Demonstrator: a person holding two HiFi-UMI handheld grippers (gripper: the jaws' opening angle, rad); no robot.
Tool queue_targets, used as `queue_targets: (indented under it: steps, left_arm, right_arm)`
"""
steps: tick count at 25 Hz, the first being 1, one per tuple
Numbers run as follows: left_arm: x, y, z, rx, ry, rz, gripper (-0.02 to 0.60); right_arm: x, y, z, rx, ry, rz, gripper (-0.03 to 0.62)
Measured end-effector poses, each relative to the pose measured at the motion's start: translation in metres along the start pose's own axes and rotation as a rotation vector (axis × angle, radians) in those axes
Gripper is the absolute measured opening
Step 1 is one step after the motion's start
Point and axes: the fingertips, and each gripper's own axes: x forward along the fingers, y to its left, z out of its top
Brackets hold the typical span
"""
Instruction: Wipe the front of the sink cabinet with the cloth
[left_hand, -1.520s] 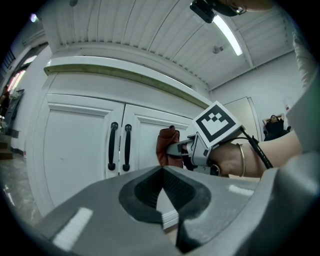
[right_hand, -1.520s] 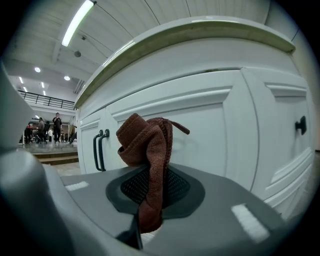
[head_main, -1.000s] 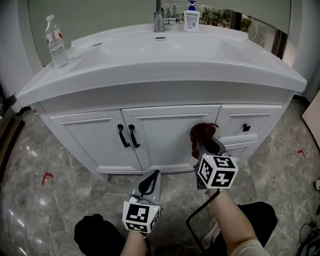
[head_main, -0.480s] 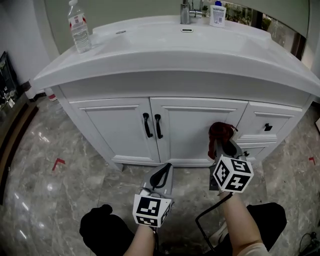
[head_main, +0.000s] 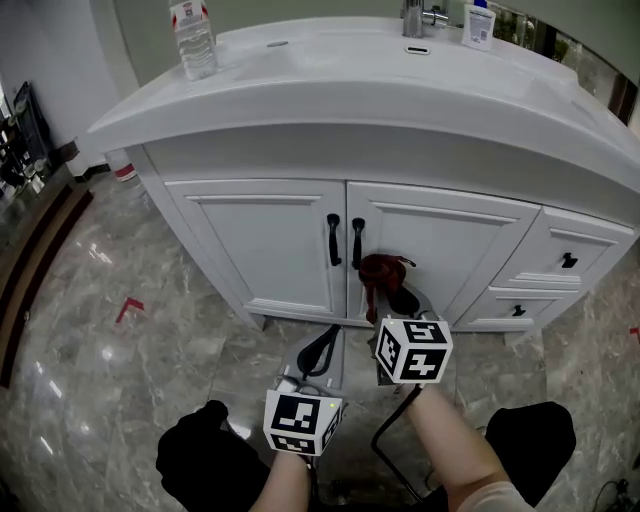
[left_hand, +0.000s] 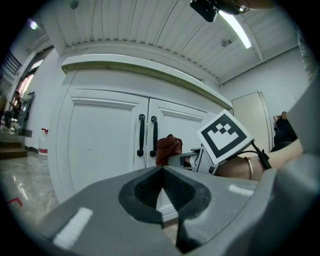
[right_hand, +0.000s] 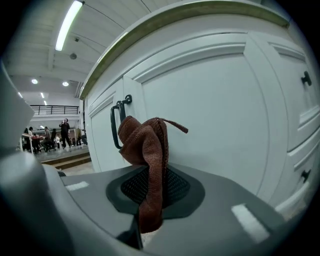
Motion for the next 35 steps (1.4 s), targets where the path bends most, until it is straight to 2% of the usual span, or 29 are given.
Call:
queue_targets:
  steps: [6,12,17,24,28,35]
  left_arm:
    - [0.001,0.004,-0.005,-0.019,0.004,0.002,0.0]
    - [0.015,-0.014,-0.011,-0.005,0.018,-0.042,0.0]
    - [0.029,-0.031,-0.011,-0.03,0.014,-0.08,0.0]
    - [0.046,-0.068,-0.019,-0.01,0.037,-0.152,0.0]
    - [0.051,-0.075,-0.019,-0.001,0.038,-0.164,0.0]
    - [0.057,-0.081,-0.022,-0.019,0.042,-0.17,0.0]
  right_arm:
    - [0.015,0.005,-0.003,0.005,0.006,0.012,0.078]
    - [0.006,-0.019,-0.002,0.019,0.011,-0.006,0.078]
    - [-0.011,-0.054,-0.003,0.004,0.009,-0.078,0.078]
    - [-0.046,-0.119,0.001,0.038,0.009,-0.179,0.078]
    - [-0.066,-0.15,0.009,0.052,-0.012,-0.242,0.078]
    - [-0.09,-0.178,0.014,0.046,-0.009,-0.294,0.078]
